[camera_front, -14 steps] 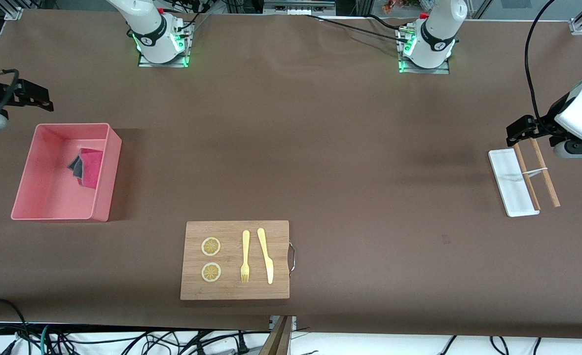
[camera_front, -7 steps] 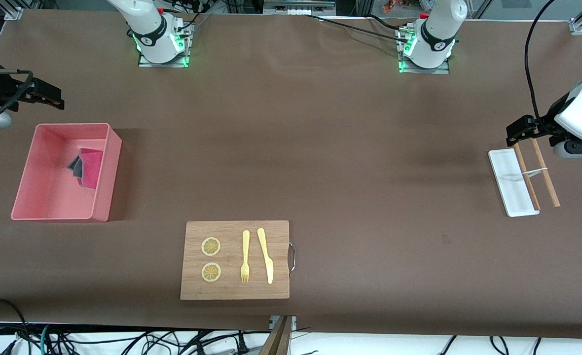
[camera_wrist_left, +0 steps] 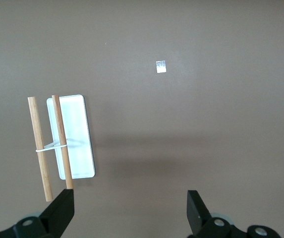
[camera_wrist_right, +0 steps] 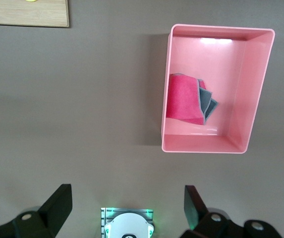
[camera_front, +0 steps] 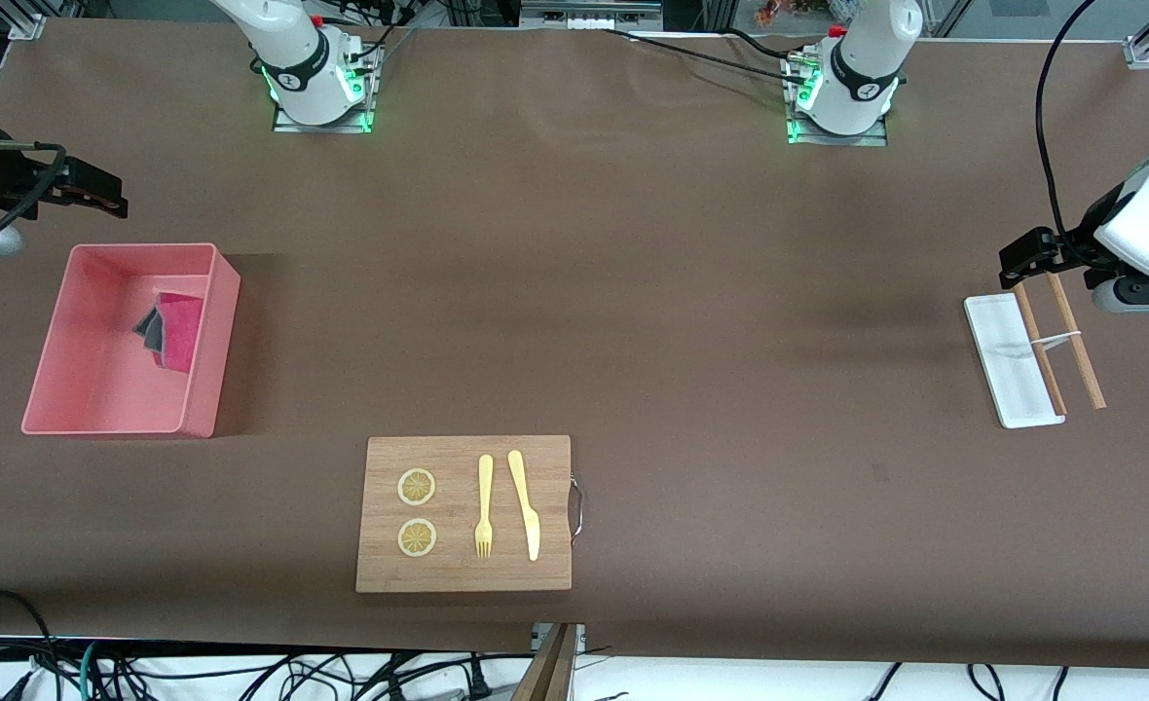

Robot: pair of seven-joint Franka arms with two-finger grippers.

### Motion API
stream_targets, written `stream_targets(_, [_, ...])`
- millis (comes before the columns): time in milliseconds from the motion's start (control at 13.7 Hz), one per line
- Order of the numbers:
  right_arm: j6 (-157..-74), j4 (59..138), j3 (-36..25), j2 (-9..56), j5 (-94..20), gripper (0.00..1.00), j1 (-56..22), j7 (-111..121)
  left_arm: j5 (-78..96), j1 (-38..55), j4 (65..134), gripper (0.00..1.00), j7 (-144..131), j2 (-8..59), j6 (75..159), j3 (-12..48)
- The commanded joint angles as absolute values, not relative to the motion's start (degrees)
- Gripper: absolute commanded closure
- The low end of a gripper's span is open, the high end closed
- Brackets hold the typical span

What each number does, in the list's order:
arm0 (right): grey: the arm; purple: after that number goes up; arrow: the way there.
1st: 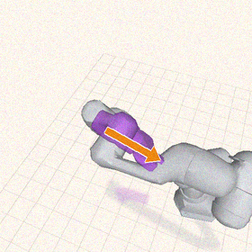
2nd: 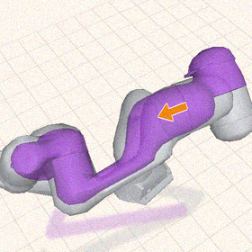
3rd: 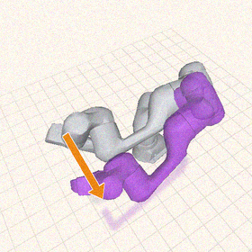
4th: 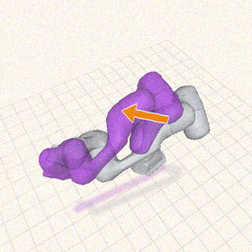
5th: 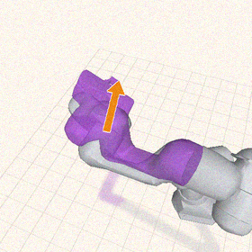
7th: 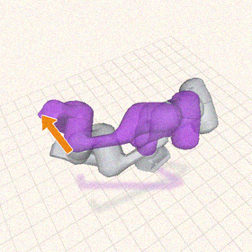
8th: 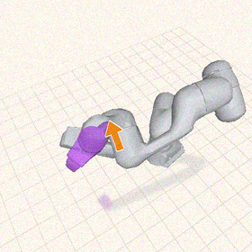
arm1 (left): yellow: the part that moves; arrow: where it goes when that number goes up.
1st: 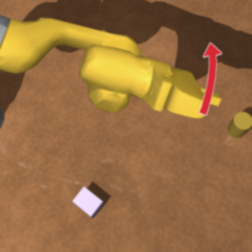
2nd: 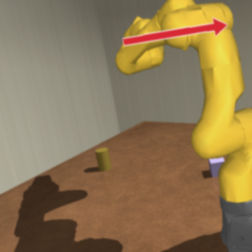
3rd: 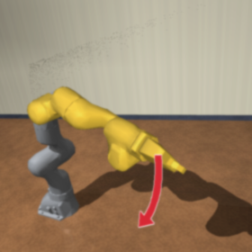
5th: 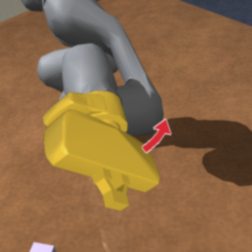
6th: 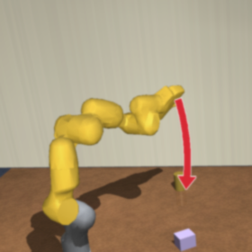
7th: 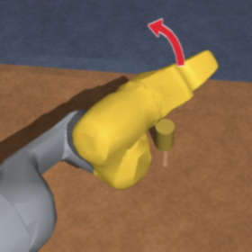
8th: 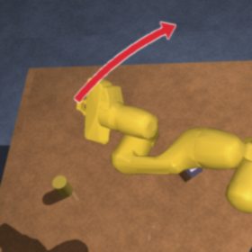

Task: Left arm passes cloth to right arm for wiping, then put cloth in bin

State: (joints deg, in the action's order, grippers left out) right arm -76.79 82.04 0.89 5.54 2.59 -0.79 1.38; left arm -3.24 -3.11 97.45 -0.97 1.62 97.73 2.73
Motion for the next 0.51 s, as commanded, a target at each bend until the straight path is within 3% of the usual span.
stream_targets(0, [-76.82,81.83,1.23,5.27,2.29,0.0,0.09,1.14,-3.96,-3.25,95.98,0.0,-0.88,2.2,96.5,2.99])
stream_targets(439, [-76.99,81.91,1.14,5.27,2.46,0.0,0.09,1.06,-3.96,-3.25,95.98,0.0,-0.88,2.2,95.8,2.99])
